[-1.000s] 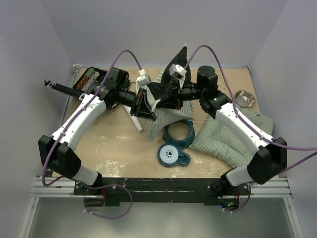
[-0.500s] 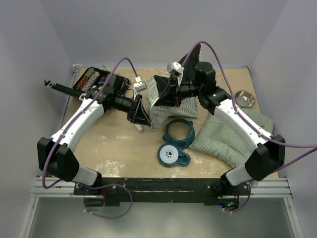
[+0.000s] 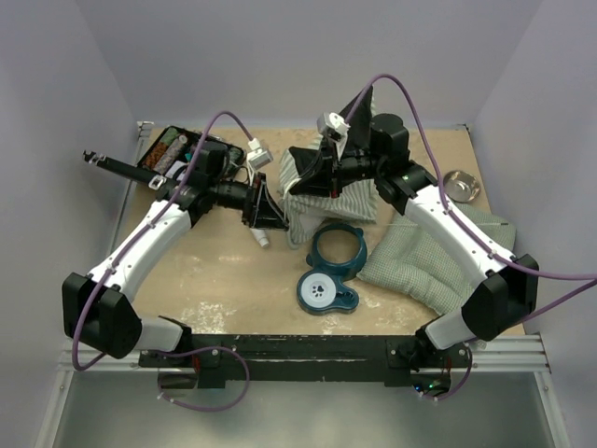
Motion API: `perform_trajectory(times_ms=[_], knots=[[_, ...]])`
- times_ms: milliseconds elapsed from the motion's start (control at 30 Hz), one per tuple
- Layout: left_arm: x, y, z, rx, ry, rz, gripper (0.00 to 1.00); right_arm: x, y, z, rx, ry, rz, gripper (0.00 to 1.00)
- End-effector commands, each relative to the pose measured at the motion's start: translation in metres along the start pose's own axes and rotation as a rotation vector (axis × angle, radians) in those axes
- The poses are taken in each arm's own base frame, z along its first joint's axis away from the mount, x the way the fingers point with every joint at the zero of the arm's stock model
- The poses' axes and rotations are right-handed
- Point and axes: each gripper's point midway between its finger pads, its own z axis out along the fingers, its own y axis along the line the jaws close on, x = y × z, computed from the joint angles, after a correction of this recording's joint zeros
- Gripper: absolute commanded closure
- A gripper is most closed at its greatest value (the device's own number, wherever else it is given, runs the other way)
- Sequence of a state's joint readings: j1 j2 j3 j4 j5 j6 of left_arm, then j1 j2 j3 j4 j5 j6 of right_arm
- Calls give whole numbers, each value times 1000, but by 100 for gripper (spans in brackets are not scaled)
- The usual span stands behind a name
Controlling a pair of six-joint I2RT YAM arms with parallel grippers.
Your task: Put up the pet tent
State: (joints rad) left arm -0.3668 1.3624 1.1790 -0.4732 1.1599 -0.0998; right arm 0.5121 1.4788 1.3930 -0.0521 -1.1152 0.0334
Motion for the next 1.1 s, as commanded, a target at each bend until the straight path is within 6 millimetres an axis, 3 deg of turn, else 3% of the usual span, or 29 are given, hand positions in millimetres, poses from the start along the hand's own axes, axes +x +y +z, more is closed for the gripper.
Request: perform_trajectory(times_ms=[0, 633, 767, 933, 1067], knots=[[-35, -6, -3, -8, -115, 101, 66, -40, 27, -3, -60, -60, -135, 100], [-52, -27, -9, 16, -225, 244, 61, -39, 26, -1, -63, -64, -119, 100], [-55, -28, -7, 39, -250, 191, 71, -42, 26, -1, -67, -70, -120, 100], [-42, -20, -3, 49, -197, 120, 98, -43, 28, -2, -73, -64, -140, 100], [-17, -10, 1, 52, -80, -34, 100, -32, 18, -4, -47, 18, -221, 100]])
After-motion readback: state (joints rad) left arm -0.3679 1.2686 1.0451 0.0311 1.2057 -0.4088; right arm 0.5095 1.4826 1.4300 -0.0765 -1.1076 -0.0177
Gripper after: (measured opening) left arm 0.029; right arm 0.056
